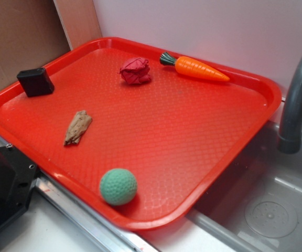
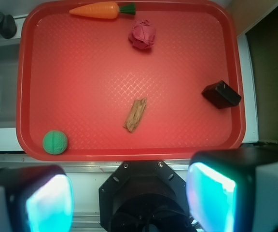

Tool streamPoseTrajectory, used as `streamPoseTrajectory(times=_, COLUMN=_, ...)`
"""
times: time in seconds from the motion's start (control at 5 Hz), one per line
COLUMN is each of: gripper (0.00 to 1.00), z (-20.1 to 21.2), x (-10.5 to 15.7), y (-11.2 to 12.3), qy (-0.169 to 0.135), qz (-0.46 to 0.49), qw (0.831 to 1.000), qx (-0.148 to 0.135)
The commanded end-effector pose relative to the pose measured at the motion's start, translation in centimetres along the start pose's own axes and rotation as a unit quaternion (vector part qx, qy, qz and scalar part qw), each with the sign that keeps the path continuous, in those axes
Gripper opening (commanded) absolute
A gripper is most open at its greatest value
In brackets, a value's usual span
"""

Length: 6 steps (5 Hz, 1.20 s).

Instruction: Grab the black box.

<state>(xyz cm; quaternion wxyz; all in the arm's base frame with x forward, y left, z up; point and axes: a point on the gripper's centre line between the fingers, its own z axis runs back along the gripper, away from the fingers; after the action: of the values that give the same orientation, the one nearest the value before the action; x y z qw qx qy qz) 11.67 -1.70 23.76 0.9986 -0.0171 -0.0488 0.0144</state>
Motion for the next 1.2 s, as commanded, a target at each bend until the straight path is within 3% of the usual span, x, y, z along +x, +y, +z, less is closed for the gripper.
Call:
streamPoseTrajectory(times=0.0, gripper=1.00, z=0.0, x=0.0, y=0.0, qy=0.000, qz=0.000, qw=1.000, qx=0.000)
streamPoseTrajectory(times=0.2, gripper=1.00, z=-2.7, x=0.4, y=4.6, qy=-0.026, qz=-0.012, qw=0.998, qx=0.048)
streamPoseTrajectory(times=0.4, gripper=1.00, z=-3.2, x=1.8, y=7.6, qy=-0.029, qz=-0.079, qw=0.995, qx=0.057)
streamPoseTrajectory(times=0.6, gripper=1.00, z=-6.0, x=4.2, y=9.1, qy=-0.033, qz=-0.202, qw=0.978, qx=0.043)
streamPoseTrajectory(times=0.8, gripper=1.00, z=-11.5, x=6.0, y=9.8, qy=0.013, qz=-0.299, qw=0.954, qx=0.015)
streamPoseTrajectory(times=1.0, gripper=1.00, z=-14.4, x=6.0, y=11.8, qy=0.037, qz=-0.337, qw=0.941, qx=0.023)
